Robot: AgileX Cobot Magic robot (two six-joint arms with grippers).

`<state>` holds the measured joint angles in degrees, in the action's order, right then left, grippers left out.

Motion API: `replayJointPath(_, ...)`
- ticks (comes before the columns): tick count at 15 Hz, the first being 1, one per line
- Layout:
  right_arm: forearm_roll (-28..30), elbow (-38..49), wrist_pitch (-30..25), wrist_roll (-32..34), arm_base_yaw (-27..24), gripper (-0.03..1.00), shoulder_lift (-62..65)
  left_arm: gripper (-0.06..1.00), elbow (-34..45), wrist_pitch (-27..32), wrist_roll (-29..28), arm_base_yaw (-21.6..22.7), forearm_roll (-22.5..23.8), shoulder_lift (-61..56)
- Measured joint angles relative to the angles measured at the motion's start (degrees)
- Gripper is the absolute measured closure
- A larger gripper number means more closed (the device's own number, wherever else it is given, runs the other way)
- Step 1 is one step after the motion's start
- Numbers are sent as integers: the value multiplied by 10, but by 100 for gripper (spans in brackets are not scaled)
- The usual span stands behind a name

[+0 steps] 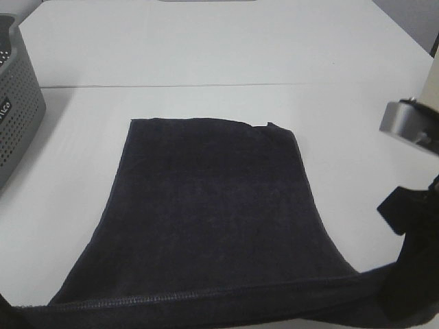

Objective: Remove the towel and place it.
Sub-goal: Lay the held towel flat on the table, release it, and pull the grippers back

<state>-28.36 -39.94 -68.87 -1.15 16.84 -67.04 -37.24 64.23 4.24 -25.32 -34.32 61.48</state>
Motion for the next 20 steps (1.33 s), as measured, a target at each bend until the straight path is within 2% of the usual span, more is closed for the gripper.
replayJointPath(5,-5,24,2,-19,-2,95,-113,94,6,1,6,-1,-4,89)
replayJointPath(10,10,25,0,-42,-3,95,-206,94,6,-1,17,-72,1,183)
replayJointPath(12,11,25,1,-50,-3,95,-247,94,6,-4,18,-86,1,233)
replayJointPath(16,2,29,21,-75,-3,95,-282,94,3,-31,26,-95,2,319)
replayJointPath(20,-6,50,48,-103,-4,95,-290,94,-36,-30,39,-95,26,386)
